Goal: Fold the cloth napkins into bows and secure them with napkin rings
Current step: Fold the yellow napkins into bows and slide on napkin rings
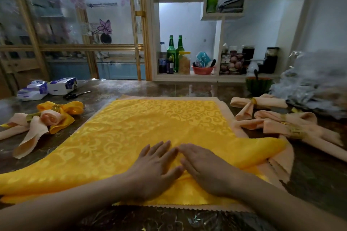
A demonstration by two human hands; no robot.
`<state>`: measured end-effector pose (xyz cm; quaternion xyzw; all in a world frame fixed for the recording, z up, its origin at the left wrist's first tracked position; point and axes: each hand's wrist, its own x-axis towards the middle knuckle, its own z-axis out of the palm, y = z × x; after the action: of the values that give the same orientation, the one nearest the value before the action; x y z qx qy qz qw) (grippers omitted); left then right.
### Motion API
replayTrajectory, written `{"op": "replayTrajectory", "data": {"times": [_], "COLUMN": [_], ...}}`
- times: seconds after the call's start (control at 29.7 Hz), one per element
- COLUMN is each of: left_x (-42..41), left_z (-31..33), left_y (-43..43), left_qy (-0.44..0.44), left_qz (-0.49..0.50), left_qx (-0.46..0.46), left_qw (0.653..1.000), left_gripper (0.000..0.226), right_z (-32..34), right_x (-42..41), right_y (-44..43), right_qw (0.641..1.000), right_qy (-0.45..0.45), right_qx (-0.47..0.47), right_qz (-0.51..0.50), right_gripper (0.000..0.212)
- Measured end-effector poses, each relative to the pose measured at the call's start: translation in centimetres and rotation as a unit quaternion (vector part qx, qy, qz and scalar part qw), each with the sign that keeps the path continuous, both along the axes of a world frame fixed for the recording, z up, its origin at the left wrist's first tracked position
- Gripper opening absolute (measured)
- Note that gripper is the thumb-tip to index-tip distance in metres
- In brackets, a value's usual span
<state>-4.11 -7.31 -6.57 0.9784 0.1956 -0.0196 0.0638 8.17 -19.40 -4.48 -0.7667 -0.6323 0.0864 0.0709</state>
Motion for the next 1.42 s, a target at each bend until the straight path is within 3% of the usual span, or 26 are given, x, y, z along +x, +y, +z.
{"op": "replayTrajectory", "data": {"times": [0.07,0.13,0.27,0.37,0.44,0.54,0.67,0.78,0.84,0.98,1.21,1.35,1.42], "left_x": [0.1,0.1,0.1,0.0,-0.1,0.1,0.0,-2.6,-4.9,-11.9,-24.7,-28.7,-30.2], "left_z": [0.0,0.2,0.5,0.6,0.8,1.5,2.4,2.4,2.0,0.9,-1.0,-1.5,-1.1], "left_y": [-0.2,-0.2,-0.4,-0.6,-0.6,-1.0,-1.4,-0.2,1.1,4.3,10.5,13.3,14.3], "left_qy": [-0.004,-0.008,-0.003,0.009,0.026,0.032,0.041,0.059,0.06,0.029,0.01,-0.058,-0.08], "left_qz": [-0.003,0.0,0.0,0.004,0.009,0.013,0.027,0.082,0.121,0.214,0.39,0.492,0.525], "left_qx": [-0.001,-0.007,-0.022,-0.022,-0.021,0.021,0.063,0.039,0.024,-0.012,0.008,-0.021,0.027], "left_qw": [1.0,1.0,1.0,1.0,0.999,0.999,0.997,0.994,0.991,0.976,0.921,0.869,0.847], "left_gripper": [0.126,0.128,0.103,0.091,0.075,0.065,0.06,0.056,0.054,0.05,0.049,0.052,0.054], "right_z": [-1.0,-1.2,-0.5,-0.1,0.3,1.4,1.2,0.5,-0.2,-1.4,-1.1,-1.1,-0.8], "right_x": [1.9,3.7,6.6,8.1,7.7,5.3,1.3,-1.1,-1.8,-2.0,-2.7,-2.8,-2.9], "right_y": [-0.7,-2.1,-5.4,-6.9,-7.0,-5.2,-0.4,3.1,4.1,4.6,4.9,4.8,4.8], "right_qw": [0.999,0.996,0.986,0.976,0.97,0.974,0.992,0.997,0.997,1.0,1.0,1.0,0.999], "right_qy": [-0.008,-0.01,-0.003,-0.018,-0.086,-0.178,-0.079,0.003,0.057,0.006,-0.005,0.001,0.001], "right_qx": [-0.027,-0.063,-0.101,-0.111,-0.102,-0.009,0.093,0.083,0.051,-0.01,-0.025,-0.023,-0.034], "right_qz": [-0.03,-0.067,-0.134,-0.188,-0.203,-0.143,-0.044,0.005,0.006,0.014,0.016,0.014,0.013], "right_gripper": [0.058,0.064,0.09,0.083,0.073,0.059,0.047,0.047,0.055,0.069,0.083,0.134,0.135]}}
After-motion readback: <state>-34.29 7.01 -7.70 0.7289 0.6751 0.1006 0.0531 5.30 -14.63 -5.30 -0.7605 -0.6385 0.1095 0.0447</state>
